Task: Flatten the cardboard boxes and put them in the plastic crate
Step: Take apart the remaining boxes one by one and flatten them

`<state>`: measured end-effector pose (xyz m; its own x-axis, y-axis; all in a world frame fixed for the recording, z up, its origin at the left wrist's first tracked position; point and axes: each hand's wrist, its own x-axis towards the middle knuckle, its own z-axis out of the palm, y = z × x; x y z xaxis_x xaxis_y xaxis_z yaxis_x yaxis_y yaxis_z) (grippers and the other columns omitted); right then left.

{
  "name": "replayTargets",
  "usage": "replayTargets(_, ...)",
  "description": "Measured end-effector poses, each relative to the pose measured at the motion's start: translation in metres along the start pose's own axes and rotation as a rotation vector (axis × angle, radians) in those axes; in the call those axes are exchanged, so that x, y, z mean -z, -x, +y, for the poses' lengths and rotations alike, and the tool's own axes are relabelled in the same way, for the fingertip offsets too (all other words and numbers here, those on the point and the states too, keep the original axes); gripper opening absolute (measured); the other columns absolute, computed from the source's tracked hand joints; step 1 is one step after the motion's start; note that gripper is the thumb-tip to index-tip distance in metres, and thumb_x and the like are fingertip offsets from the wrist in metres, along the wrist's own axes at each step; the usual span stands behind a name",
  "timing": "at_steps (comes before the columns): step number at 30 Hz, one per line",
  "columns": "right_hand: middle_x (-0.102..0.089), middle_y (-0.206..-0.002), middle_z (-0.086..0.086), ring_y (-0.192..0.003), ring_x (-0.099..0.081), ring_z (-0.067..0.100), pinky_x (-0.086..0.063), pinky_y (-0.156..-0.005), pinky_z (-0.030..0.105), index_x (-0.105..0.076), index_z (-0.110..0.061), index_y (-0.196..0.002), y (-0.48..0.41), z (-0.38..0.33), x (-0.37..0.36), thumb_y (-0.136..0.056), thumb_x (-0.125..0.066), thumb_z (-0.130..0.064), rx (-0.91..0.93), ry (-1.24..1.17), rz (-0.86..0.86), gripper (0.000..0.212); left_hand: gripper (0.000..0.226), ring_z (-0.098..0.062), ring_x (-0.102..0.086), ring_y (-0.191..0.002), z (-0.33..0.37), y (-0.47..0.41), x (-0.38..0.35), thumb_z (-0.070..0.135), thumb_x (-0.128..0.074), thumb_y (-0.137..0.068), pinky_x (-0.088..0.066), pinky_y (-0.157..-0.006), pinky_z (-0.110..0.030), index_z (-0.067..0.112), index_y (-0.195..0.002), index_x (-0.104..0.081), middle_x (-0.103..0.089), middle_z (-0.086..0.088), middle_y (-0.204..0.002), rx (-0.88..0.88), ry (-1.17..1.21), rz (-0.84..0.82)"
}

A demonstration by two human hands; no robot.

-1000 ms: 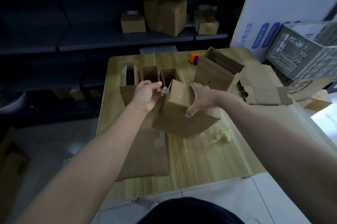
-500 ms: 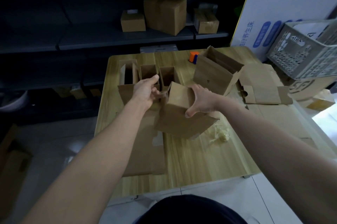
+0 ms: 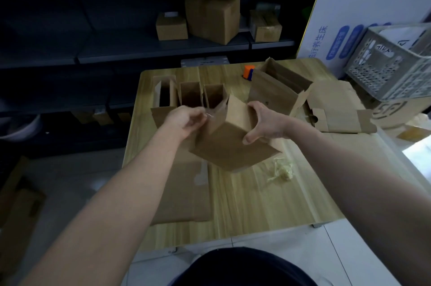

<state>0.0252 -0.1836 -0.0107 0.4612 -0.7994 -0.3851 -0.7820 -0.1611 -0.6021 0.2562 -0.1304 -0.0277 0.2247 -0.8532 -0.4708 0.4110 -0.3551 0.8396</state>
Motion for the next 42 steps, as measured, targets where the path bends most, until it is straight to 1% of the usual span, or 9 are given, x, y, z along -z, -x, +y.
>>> replayTargets(2,-0.034,-0.128,-0.003,-0.116,-0.041,0.022,-0.043,-0.100,0.046,-0.015,-0.027,-0.144,0.001,0.002,0.002,-0.045,-0.086,-0.040,-0.005,-0.063,0.012,0.123,0.018,-0.022,-0.069,-0.090,0.001,-0.006,0.012,0.001,-0.060,-0.086,-0.058,-0.067,-0.029,0.001,-0.104,-0.061,-0.068,-0.015,-0.104,-0.001,0.098,0.120)
replayTargets(6,-0.032,-0.137,0.002,-0.124,-0.038,0.025,-0.038,-0.105,0.050,-0.007,-0.028,-0.147,-0.003,0.005,-0.007,-0.056,-0.087,-0.026,-0.026,-0.113,-0.026,0.121,0.014,-0.032,-0.067,-0.098,0.010,-0.002,0.002,0.009,-0.044,-0.097,-0.058,-0.073,-0.040,0.004,-0.106,-0.053,-0.066,-0.017,-0.113,-0.014,0.283,-0.058)
replayTargets(14,0.009,-0.159,0.000,-0.145,0.002,0.031,-0.010,-0.114,0.056,0.020,-0.043,-0.144,-0.015,-0.021,-0.020,-0.054,-0.088,-0.038,0.105,-0.134,0.114,0.140,0.009,-0.025,-0.071,-0.085,0.028,-0.001,-0.011,0.014,-0.050,-0.095,-0.058,-0.071,-0.036,0.008,-0.095,-0.058,-0.070,-0.010,-0.077,-0.114,0.156,0.006)
replayTargets(20,0.004,-0.159,0.003,-0.145,0.006,0.030,0.003,-0.114,0.058,0.013,-0.023,-0.150,-0.031,-0.050,-0.039,-0.057,-0.077,-0.063,0.126,0.546,0.089,0.136,0.007,-0.026,-0.068,-0.085,0.020,0.006,-0.022,0.010,-0.053,-0.092,-0.057,-0.079,-0.040,0.010,-0.085,-0.056,-0.068,-0.011,-0.077,-0.068,0.085,-0.100)
replayTargets(24,-0.015,-0.155,0.011,-0.142,-0.012,0.032,-0.007,-0.114,0.055,-0.001,-0.012,-0.151,-0.033,-0.049,-0.049,-0.060,-0.079,-0.054,0.098,0.615,0.161,0.127,0.020,-0.028,-0.070,-0.088,0.018,0.005,-0.009,0.003,-0.054,-0.091,-0.059,-0.075,-0.040,0.013,-0.108,-0.054,-0.070,-0.015,-0.091,-0.108,0.137,-0.032)
replayTargets(28,-0.022,-0.151,0.011,-0.140,-0.017,0.031,-0.012,-0.115,0.052,-0.007,-0.013,-0.150,-0.028,-0.033,-0.036,-0.060,-0.080,-0.049,0.083,0.612,0.157,0.122,0.017,-0.015,-0.062,-0.084,0.023,-0.001,0.025,0.009,-0.072,-0.079,-0.053,-0.077,-0.030,0.018,-0.086,-0.060,-0.065,-0.001,-0.092,-0.214,-0.219,0.431)
replayTargets(30,-0.024,-0.149,0.010,-0.139,-0.019,0.031,-0.013,-0.115,0.052,-0.008,-0.013,-0.150,-0.028,-0.030,-0.035,-0.059,-0.080,-0.050,0.088,0.628,0.157,0.122,0.019,-0.012,-0.057,-0.080,0.018,-0.001,0.033,0.012,-0.075,-0.076,-0.050,-0.074,-0.028,0.019,-0.080,-0.058,-0.060,0.005,-0.084,-0.244,-0.413,0.512)
replayTargets(37,-0.027,-0.147,0.012,-0.136,-0.023,0.033,-0.021,-0.110,0.053,-0.014,-0.013,-0.149,-0.031,-0.039,-0.044,-0.056,-0.079,-0.052,0.047,0.624,0.149,0.119,0.011,-0.014,-0.058,-0.096,-0.018,0.000,0.005,0.009,-0.059,-0.090,-0.047,-0.087,-0.024,0.019,-0.085,-0.060,-0.055,0.004,-0.101,-0.628,-0.924,0.283)
replayTargets(42,-0.033,-0.142,0.012,-0.132,-0.028,0.032,-0.027,-0.106,0.051,-0.021,-0.010,-0.146,-0.026,-0.039,-0.047,-0.053,-0.080,-0.053,0.048,0.728,0.200,0.118,0.026,-0.016,-0.055,-0.107,-0.038,-0.003,0.001,-0.003,-0.053,-0.090,-0.037,-0.089,-0.016,0.012,-0.106,-0.067,-0.054,-0.002,-0.115,-0.577,-1.136,0.206)
